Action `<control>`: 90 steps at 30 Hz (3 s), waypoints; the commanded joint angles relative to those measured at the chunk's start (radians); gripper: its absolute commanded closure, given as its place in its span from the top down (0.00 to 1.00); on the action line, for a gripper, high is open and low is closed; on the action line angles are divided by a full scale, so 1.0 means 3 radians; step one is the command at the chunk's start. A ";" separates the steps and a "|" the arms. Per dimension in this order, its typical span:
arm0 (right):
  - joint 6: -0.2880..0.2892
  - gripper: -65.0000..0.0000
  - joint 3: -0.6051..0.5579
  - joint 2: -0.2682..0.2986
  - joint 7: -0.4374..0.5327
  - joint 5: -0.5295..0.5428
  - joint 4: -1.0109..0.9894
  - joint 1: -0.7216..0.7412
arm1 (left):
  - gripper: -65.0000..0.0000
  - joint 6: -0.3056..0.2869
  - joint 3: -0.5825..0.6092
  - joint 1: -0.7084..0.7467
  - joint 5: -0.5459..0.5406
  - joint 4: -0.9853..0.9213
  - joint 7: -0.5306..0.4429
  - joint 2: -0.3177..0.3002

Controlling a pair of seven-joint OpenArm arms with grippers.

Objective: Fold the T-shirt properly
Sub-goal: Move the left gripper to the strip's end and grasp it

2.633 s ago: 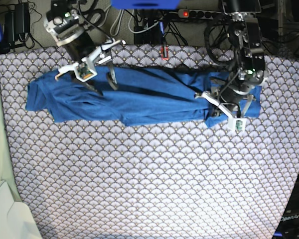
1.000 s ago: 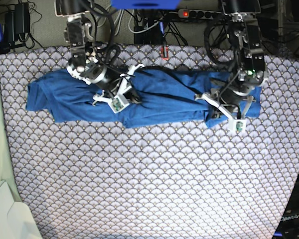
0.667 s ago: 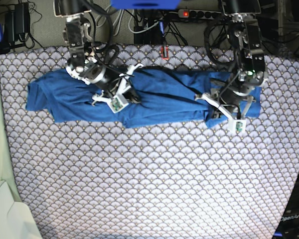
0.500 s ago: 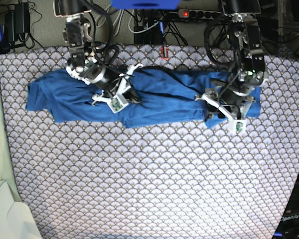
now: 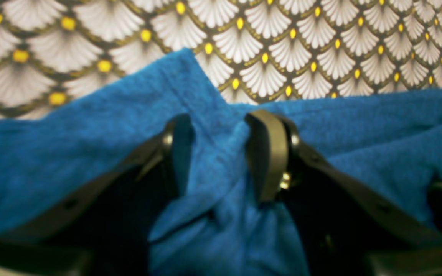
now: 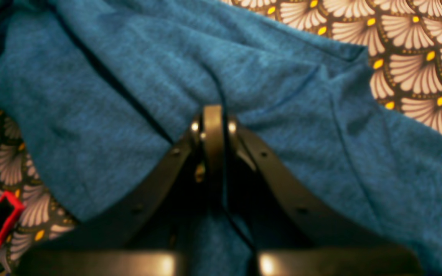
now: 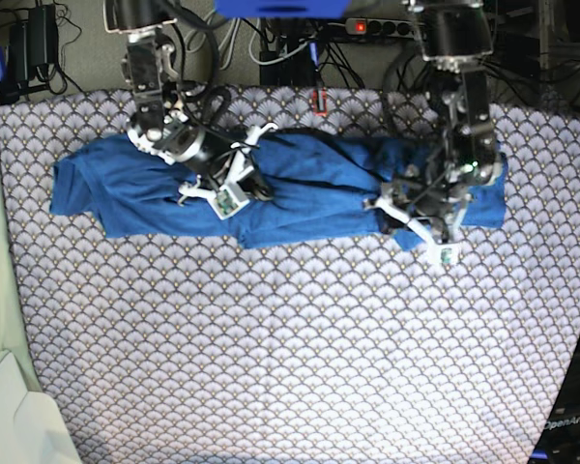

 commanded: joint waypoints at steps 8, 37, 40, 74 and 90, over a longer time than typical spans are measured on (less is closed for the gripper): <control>-0.0018 0.00 0.0011 0.0052 -0.0141 -0.0100 0.0017 0.0008 | 0.40 -0.0024 -0.0178 -0.0117 -0.0040 0.0030 -0.0069 0.0089; -0.0018 0.00 0.0011 0.0052 -0.0141 -0.0100 0.0017 0.0008 | 0.00 -0.0014 -0.0516 0.0001 -0.0418 0.0475 -0.0028 0.0068; -0.0018 0.00 0.0011 0.0052 -0.0141 -0.0100 0.0017 0.0013 | 0.00 -0.0009 -0.0608 0.0052 -0.0613 0.0618 0.0013 -0.0008; -0.0018 0.00 0.0006 0.0031 -0.0141 -0.0100 0.0017 0.0013 | 0.01 -0.0040 -0.1580 0.0706 -0.1073 0.0853 0.0212 -0.0249; -0.0018 0.00 0.0006 0.0042 -0.0141 -0.0100 0.0022 0.0013 | 0.37 -0.0029 -0.1580 0.0471 -0.0792 0.0720 0.0207 -0.0192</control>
